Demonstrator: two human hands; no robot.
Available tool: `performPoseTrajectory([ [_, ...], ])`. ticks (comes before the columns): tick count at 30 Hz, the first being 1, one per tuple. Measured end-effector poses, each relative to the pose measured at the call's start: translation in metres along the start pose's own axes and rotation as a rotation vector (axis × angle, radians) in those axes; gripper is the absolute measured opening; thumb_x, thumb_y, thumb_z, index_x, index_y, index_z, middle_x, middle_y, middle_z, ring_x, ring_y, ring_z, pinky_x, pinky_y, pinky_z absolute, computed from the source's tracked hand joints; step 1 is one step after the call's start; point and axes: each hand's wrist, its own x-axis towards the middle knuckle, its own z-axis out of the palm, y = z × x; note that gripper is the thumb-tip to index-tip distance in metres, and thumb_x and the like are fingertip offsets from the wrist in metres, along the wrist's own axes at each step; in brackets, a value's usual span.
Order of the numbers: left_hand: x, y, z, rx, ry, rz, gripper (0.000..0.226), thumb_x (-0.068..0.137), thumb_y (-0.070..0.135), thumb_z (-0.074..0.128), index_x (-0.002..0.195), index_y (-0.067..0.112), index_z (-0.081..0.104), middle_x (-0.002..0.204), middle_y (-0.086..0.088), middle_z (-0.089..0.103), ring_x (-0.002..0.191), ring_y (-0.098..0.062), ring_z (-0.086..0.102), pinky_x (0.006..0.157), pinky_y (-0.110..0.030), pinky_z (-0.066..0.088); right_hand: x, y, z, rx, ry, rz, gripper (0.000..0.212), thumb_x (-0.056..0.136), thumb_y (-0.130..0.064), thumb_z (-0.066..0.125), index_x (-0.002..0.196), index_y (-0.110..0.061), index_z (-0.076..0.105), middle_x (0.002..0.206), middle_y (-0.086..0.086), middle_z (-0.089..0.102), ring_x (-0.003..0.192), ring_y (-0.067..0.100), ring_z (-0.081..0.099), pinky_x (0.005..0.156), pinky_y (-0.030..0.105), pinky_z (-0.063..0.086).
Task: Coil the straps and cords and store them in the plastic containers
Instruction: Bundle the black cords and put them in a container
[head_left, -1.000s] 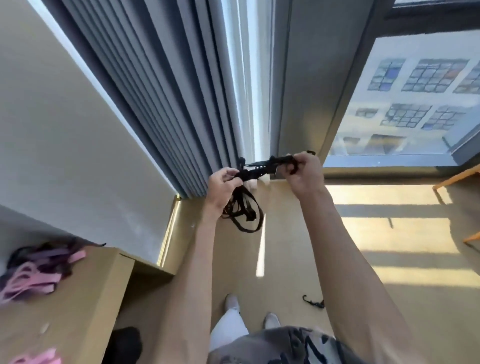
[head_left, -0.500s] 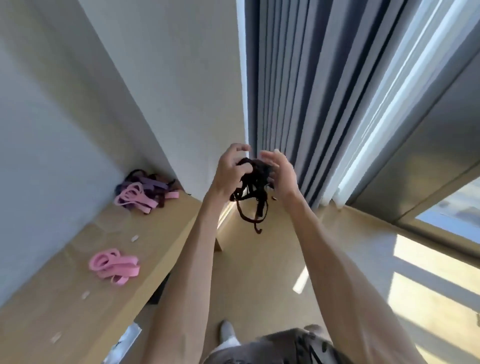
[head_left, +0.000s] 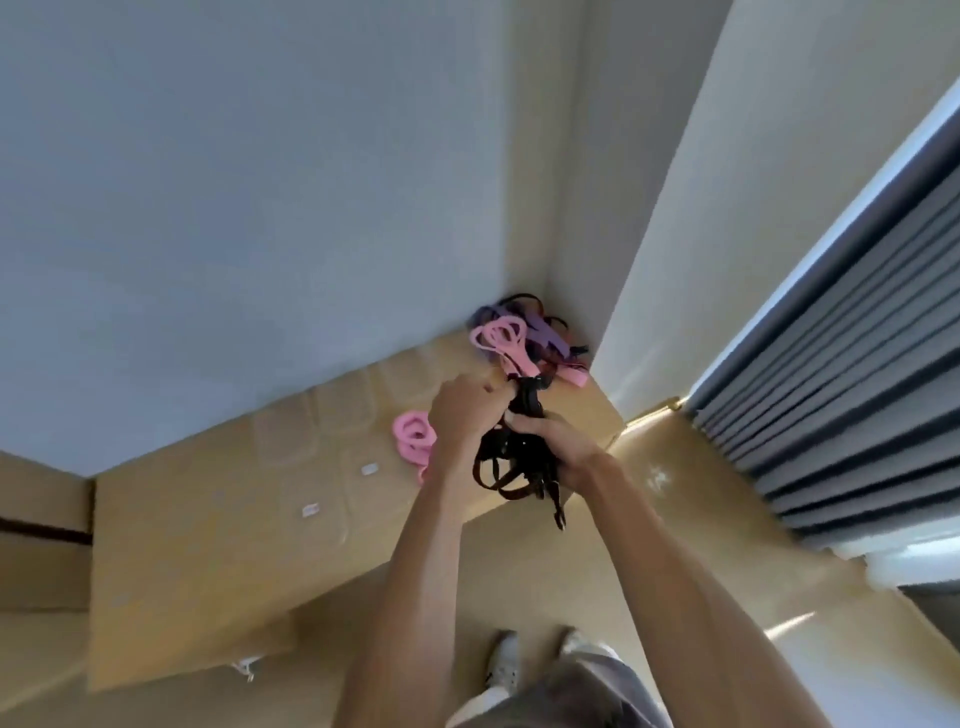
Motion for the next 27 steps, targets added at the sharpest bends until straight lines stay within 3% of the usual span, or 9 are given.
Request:
performPoseTrajectory([
  [3,0.011,-0.053,-0.021,-0.473,-0.16,-0.346,0.03,0.078,0.042,0.069,0.085,0.013,0.07,0.072,-0.005,0.071,0.065,-0.021,0.07,0.057,-0.028,0.052,0.038,0.018,0.02,-0.055,-0.012,0.142,0.036,0.088,-0.007,0.069,0.121,0.005,0.063,0.113,0.023,0.069,0.1,0.037,0.066,0.094,0.047,0.051],
  [5,0.017,-0.086,-0.017,-0.655,-0.1,-0.427,0.025,0.084,0.028,0.064,0.098,0.008,0.068,0.088,-0.01,0.071,0.075,-0.025,0.069,0.065,-0.034,0.055,0.062,0.027,0.033,-0.035,0.02,0.202,0.033,0.087,-0.001,0.066,0.119,0.008,0.062,0.107,0.025,0.068,0.095,0.037,0.064,0.088,0.045,0.051],
  [8,0.017,-0.118,0.006,-0.838,0.001,-0.565,0.023,0.091,0.017,0.057,0.1,-0.001,0.068,0.087,-0.02,0.068,0.079,-0.032,0.066,0.074,-0.041,0.053,0.093,0.041,0.047,-0.044,0.048,0.284,0.025,0.086,0.004,0.064,0.111,0.009,0.063,0.091,0.021,0.066,0.073,0.03,0.064,0.067,0.036,0.053],
  [12,0.026,-0.126,0.036,-0.815,0.084,-0.695,0.026,0.097,0.017,0.042,0.079,0.009,0.059,0.081,-0.012,0.063,0.076,-0.027,0.058,0.07,-0.032,0.043,0.125,0.057,0.039,-0.144,0.213,0.33,0.023,0.083,-0.002,0.07,0.103,0.005,0.062,0.076,0.013,0.061,0.06,0.021,0.057,0.055,0.029,0.048],
  [17,0.065,-0.114,0.063,-0.771,0.148,-0.796,0.012,0.087,0.003,0.05,0.077,0.006,0.057,0.072,-0.011,0.056,0.064,-0.023,0.051,0.057,-0.028,0.037,0.156,0.059,0.001,-0.289,0.374,0.275,0.013,0.087,-0.018,0.066,0.095,-0.009,0.064,0.08,0.007,0.062,0.066,0.019,0.055,0.057,0.028,0.043],
  [20,0.09,-0.106,0.081,-0.661,0.072,-0.701,0.015,0.087,0.003,0.056,0.079,0.011,0.067,0.074,-0.006,0.059,0.068,-0.02,0.054,0.069,-0.03,0.046,0.178,0.056,-0.018,-0.461,0.422,0.256,0.023,0.089,-0.01,0.054,0.111,-0.006,0.063,0.092,0.012,0.066,0.078,0.025,0.06,0.063,0.031,0.047],
  [22,0.111,-0.108,0.095,-0.521,0.047,-0.585,0.019,0.086,0.003,0.056,0.085,0.007,0.075,0.076,-0.011,0.065,0.071,-0.021,0.056,0.068,-0.029,0.042,0.198,0.058,-0.029,-0.564,0.439,0.237,0.03,0.089,-0.006,0.052,0.118,-0.005,0.061,0.102,0.017,0.068,0.09,0.031,0.063,0.073,0.036,0.051],
  [24,0.13,-0.11,0.106,-0.449,0.05,-0.509,0.017,0.084,0.0,0.052,0.077,-0.004,0.067,0.068,-0.018,0.056,0.067,-0.023,0.048,0.063,-0.033,0.033,0.216,0.062,-0.037,-0.618,0.442,0.205,0.035,0.09,-0.005,0.054,0.124,-0.006,0.059,0.108,0.018,0.068,0.094,0.03,0.063,0.075,0.033,0.049],
  [27,0.156,-0.118,0.117,-0.314,0.098,-0.452,0.019,0.085,-0.001,0.048,0.068,-0.004,0.055,0.056,-0.008,0.047,0.056,-0.021,0.04,0.052,-0.029,0.026,0.241,0.065,-0.04,-0.682,0.413,0.181,0.038,0.091,-0.008,0.058,0.129,-0.01,0.057,0.112,0.014,0.068,0.091,0.024,0.059,0.074,0.029,0.045],
])
